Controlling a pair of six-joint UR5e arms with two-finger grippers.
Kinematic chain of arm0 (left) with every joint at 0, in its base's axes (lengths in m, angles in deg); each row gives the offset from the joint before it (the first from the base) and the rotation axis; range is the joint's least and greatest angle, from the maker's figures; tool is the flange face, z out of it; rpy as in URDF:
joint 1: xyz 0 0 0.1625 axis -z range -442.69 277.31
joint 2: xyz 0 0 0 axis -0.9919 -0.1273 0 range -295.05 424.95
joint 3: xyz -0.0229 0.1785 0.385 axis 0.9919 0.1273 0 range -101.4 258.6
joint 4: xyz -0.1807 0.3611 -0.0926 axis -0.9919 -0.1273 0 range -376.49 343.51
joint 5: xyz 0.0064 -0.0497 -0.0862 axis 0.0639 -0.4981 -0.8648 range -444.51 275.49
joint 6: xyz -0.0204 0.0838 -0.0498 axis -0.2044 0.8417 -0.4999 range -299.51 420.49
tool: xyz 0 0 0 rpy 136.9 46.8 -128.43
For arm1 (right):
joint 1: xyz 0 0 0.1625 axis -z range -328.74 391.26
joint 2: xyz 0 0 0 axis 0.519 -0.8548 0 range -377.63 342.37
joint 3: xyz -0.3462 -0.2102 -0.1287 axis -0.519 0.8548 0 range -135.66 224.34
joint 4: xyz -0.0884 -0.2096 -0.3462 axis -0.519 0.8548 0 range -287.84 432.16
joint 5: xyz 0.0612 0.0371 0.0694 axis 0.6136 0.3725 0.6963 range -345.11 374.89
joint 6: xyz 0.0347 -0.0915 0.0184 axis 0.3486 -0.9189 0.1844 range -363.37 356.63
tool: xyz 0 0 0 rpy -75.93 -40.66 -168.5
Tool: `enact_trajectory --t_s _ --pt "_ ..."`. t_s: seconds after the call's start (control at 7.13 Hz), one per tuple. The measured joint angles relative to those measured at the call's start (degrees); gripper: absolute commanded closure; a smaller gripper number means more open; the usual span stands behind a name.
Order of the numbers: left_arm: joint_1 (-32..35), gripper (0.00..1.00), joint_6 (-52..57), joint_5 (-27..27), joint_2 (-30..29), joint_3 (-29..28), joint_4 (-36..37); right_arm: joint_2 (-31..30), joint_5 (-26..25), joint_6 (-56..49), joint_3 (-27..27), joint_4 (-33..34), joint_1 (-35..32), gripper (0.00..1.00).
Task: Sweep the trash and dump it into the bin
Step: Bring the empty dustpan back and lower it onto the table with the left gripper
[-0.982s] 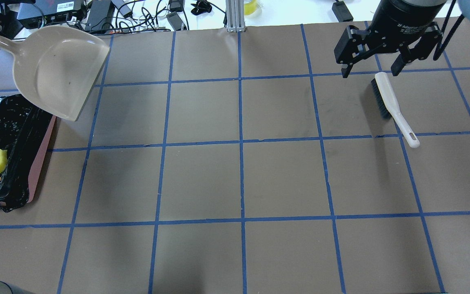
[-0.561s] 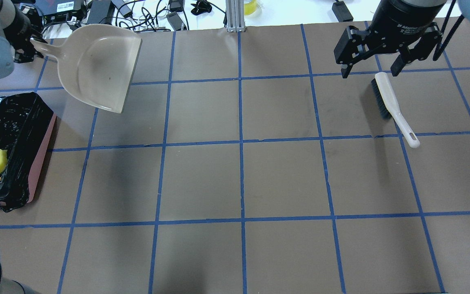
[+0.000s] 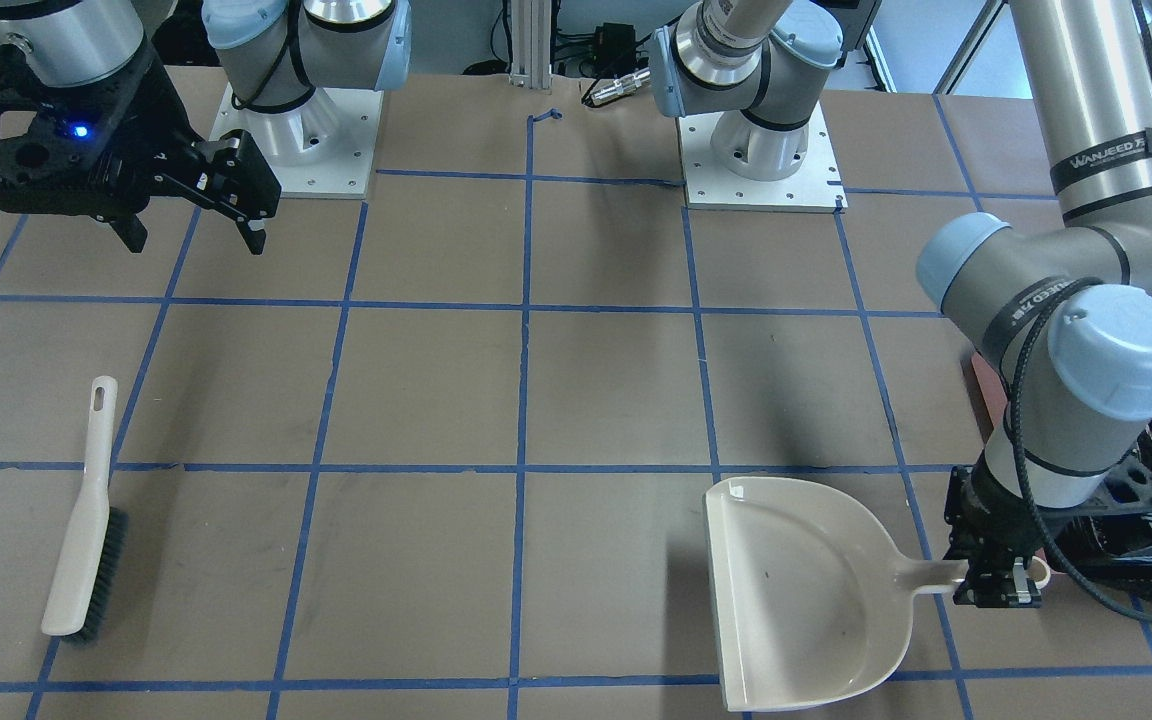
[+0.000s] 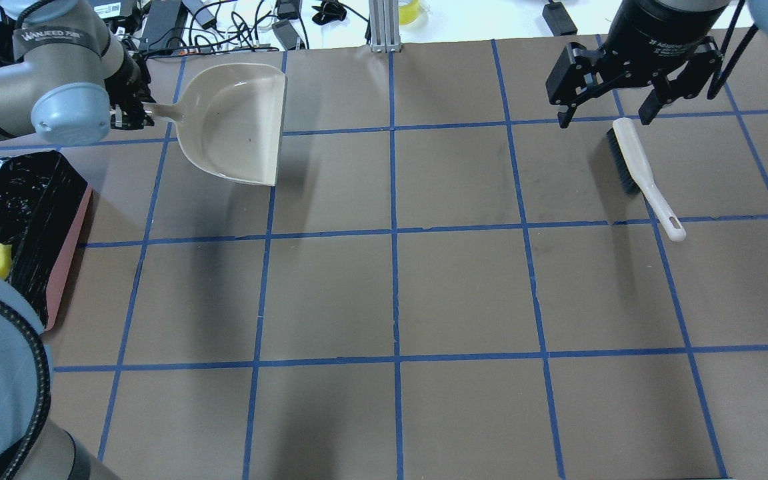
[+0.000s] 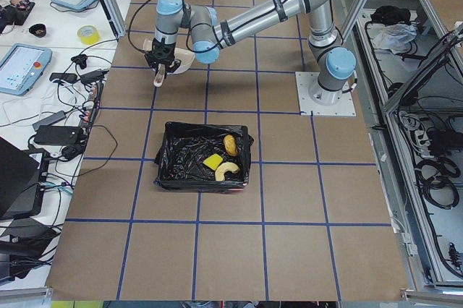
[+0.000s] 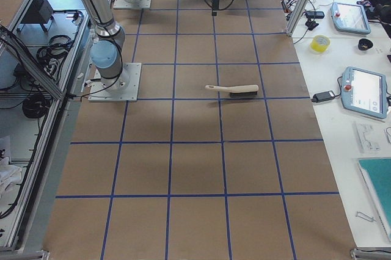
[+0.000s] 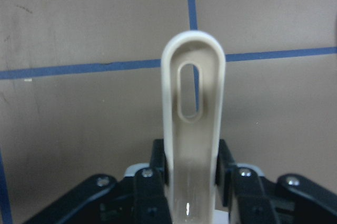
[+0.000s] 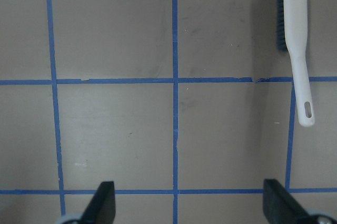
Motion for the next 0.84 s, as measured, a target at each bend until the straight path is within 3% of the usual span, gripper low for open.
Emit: enact_trajectory --t_s 0.28,0.84 --pt "0.5 1.00 -6.1 -3.0 -2.7 -0.2 -1.3 0.0 0.0 0.0 0.0 -0.1 0.0 0.00" --pt "0.4 1.00 0.5 -0.4 -5.4 -0.7 -4.3 0.0 0.0 0.0 0.0 -0.1 0.0 0.00"
